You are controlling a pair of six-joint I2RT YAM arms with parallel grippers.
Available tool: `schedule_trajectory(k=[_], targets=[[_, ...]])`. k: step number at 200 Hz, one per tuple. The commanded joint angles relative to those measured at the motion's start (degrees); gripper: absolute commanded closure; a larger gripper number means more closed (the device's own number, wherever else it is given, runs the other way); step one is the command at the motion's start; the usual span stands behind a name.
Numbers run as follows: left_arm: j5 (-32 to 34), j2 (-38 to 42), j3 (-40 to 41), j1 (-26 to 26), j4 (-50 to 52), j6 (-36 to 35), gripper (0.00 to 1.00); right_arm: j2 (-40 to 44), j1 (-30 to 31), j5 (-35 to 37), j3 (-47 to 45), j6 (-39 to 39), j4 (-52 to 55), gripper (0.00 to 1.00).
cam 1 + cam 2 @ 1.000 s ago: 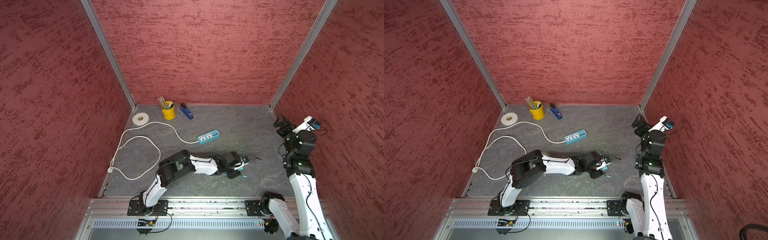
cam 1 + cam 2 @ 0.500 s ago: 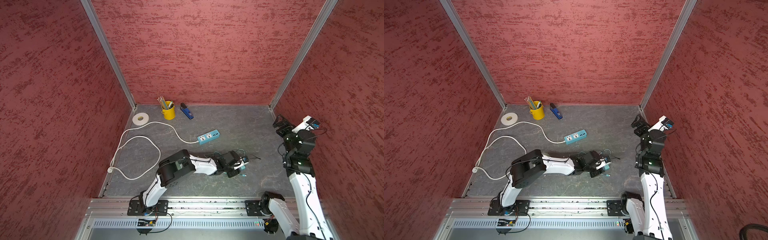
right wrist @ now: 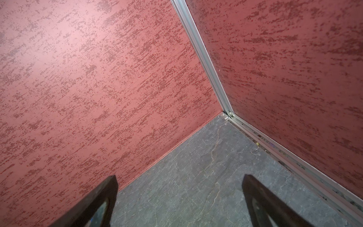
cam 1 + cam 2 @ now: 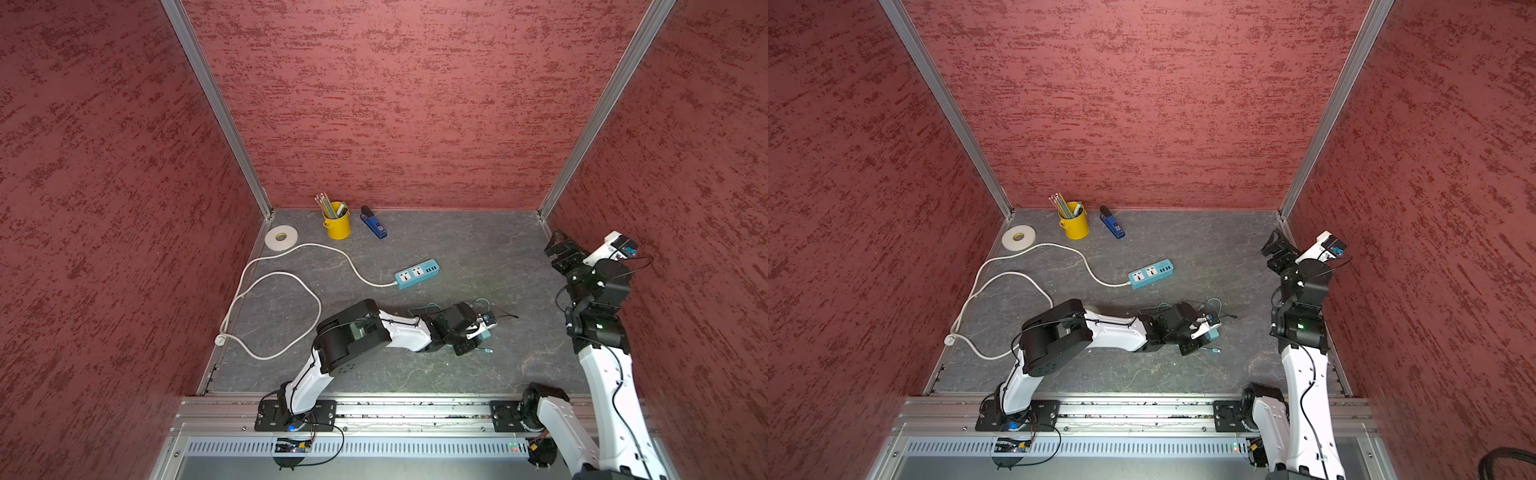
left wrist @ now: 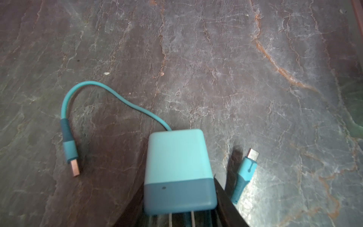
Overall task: Charge the cordless meat grinders
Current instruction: Pick up the plug from the center of the board.
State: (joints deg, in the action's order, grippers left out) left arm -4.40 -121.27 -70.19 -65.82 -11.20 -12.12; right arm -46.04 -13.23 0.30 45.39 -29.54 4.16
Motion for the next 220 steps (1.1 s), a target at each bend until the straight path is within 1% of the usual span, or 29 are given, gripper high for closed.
schedule_trajectory(k=[1, 24, 47, 75, 97, 117, 139, 163, 178, 220], targets=[[0.4, 3.2, 3.2, 0.5, -7.8, 1.2, 0.57, -0.4, -0.1, -2.0, 0.2, 0.2, 0.5, 0.0], [0.3, 4.8, 6.9, 1.1, -14.5, 2.0, 0.57, -1.8, -0.1, -5.4, -2.2, -2.0, 0.8, 0.0], [0.6, 6.3, 10.2, 1.5, -21.0, 2.1, 0.58, -4.9, -0.1, -11.5, -4.9, -5.1, 0.7, 0.0], [0.6, 8.4, 15.3, 1.9, -30.6, 2.2, 0.58, -11.1, -0.1, -24.6, -6.8, -6.8, 0.2, 0.01], [0.1, 9.9, 19.0, 2.6, -37.9, 3.0, 0.58, -15.5, -0.1, -36.6, -7.6, -5.8, -0.6, 0.03], [-0.8, 11.0, 21.3, 3.7, -43.0, 4.4, 0.58, -16.8, -0.1, -44.2, -8.8, -3.9, -1.1, 0.04], [-1.6, 12.4, 22.0, 5.1, -43.6, 3.9, 0.58, -17.3, -0.1, -47.9, -11.0, -2.2, -1.6, 0.04], [-3.5, 14.2, 22.5, 7.0, -43.9, 4.8, 0.58, -16.2, 0.8, -51.8, -13.9, -4.6, -6.9, 0.05], [-4.8, 15.1, 22.4, 7.9, -43.6, 5.4, 0.58, -16.0, 2.2, -53.3, -14.0, -4.2, -7.3, 0.06], [-6.0, 16.4, 22.7, 9.3, -43.8, 6.3, 0.58, -16.4, 5.7, -54.1, -13.6, -2.5, -5.5, 0.07]])
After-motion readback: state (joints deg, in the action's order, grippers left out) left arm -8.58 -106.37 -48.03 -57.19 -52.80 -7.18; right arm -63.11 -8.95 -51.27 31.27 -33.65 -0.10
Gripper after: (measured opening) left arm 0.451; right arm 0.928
